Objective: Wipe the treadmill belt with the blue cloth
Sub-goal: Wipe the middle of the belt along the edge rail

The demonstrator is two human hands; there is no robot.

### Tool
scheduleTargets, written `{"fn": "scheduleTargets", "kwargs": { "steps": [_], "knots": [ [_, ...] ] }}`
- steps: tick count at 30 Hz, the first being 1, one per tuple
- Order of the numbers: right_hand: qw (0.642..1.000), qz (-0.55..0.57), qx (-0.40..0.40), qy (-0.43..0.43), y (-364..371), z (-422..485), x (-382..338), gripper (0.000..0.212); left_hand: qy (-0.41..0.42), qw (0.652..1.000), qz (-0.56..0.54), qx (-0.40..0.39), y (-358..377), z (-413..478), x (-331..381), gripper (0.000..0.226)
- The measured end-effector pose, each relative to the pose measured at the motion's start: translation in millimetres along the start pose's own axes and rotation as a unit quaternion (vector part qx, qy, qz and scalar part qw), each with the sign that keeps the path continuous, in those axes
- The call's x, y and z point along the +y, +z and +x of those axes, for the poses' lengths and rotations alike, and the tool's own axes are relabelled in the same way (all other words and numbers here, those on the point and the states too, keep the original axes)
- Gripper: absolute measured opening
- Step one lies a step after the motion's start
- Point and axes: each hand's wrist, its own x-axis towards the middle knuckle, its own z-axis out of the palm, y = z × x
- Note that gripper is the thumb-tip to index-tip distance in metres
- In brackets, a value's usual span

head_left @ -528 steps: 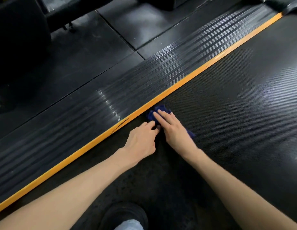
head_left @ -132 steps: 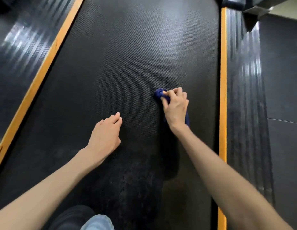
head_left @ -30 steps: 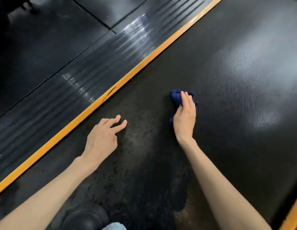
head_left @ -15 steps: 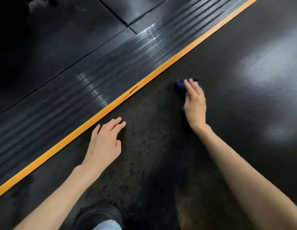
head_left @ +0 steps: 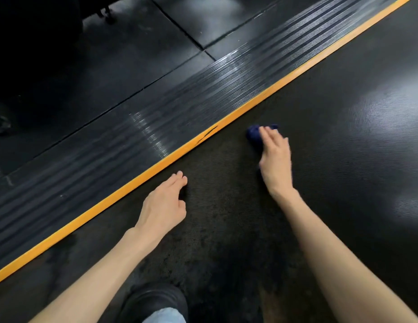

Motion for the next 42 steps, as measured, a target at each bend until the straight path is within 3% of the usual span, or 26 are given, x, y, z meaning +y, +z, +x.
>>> {"fn": "scheduleTargets", "kwargs": {
  "steps": [2, 3, 7, 9, 12, 14, 18, 20, 22, 25, 29, 31, 34, 38, 40, 42],
  "knots": [
    [0.994, -0.006, 0.044, 0.101, -7, 11, 4, 0.058, 0.001, 1.0, 0.005, -0.011, -2, 2, -2, 0.06],
    [0.994, -0.011, 0.047, 0.102, -4, 8, -6, 0.061, 0.0, 1.0, 0.006, -0.016, -3, 3, -3, 0.061],
    [0.995, 0.009, -0.079, -0.065, 27, -43, -59, 0.076, -0.009, 1.0, 0.018, -0.017, -4, 4, 1, 0.061],
    [0.978, 0.012, -0.137, -0.159, 35, -69, -69, 0.078, -0.009, 0.999, 0.033, -0.015, -2, 3, 4, 0.062],
    [0.944, -0.013, -0.152, -0.291, 24, -60, -39, 0.07, 0.0, 0.999, 0.041, -0.03, 0, 2, 2, 0.065],
    [0.959, -0.028, -0.119, -0.254, 7, -32, -7, 0.068, 0.009, 0.998, 0.041, -0.05, -2, 2, -1, 0.067],
    [1.0, 0.0, 0.001, 0.01, -16, 0, 21, 0.062, -0.013, 0.995, 0.047, -0.089, -10, 9, -4, 0.067],
    [0.996, 0.003, 0.057, 0.064, -6, -6, 2, 0.057, -0.019, 0.993, 0.074, -0.091, -13, 15, -2, 0.062],
    [0.999, 0.012, 0.038, 0.014, 9, -28, -26, 0.055, -0.022, 0.992, 0.088, -0.086, -11, 19, 1, 0.06],
    [0.987, 0.025, -0.061, -0.149, 30, -82, -60, 0.048, -0.035, 0.994, 0.069, -0.077, -7, 18, 1, 0.064],
    [0.956, 0.036, -0.109, -0.271, 34, -103, -50, 0.043, -0.031, 0.996, 0.047, -0.075, -5, 10, -2, 0.072],
    [0.968, 0.017, -0.081, -0.235, 27, -70, -27, 0.044, -0.029, 0.996, 0.043, -0.075, -7, 8, 0, 0.075],
    [0.998, -0.011, -0.013, -0.063, 8, -2, 3, 0.047, -0.03, 0.995, 0.056, -0.072, -8, 6, 5, 0.074],
    [0.996, -0.032, 0.024, 0.085, 5, 35, -14, 0.06, -0.037, 0.995, 0.069, -0.057, -7, 3, 12, 0.073],
    [0.998, -0.024, 0.008, 0.056, 16, 14, -44, 0.069, -0.037, 0.996, 0.066, -0.051, -6, 1, 13, 0.074],
    [0.997, -0.017, -0.045, -0.066, 33, -29, -71, 0.07, -0.031, 0.996, 0.067, -0.042, -7, -1, 12, 0.074]
  ]
}}
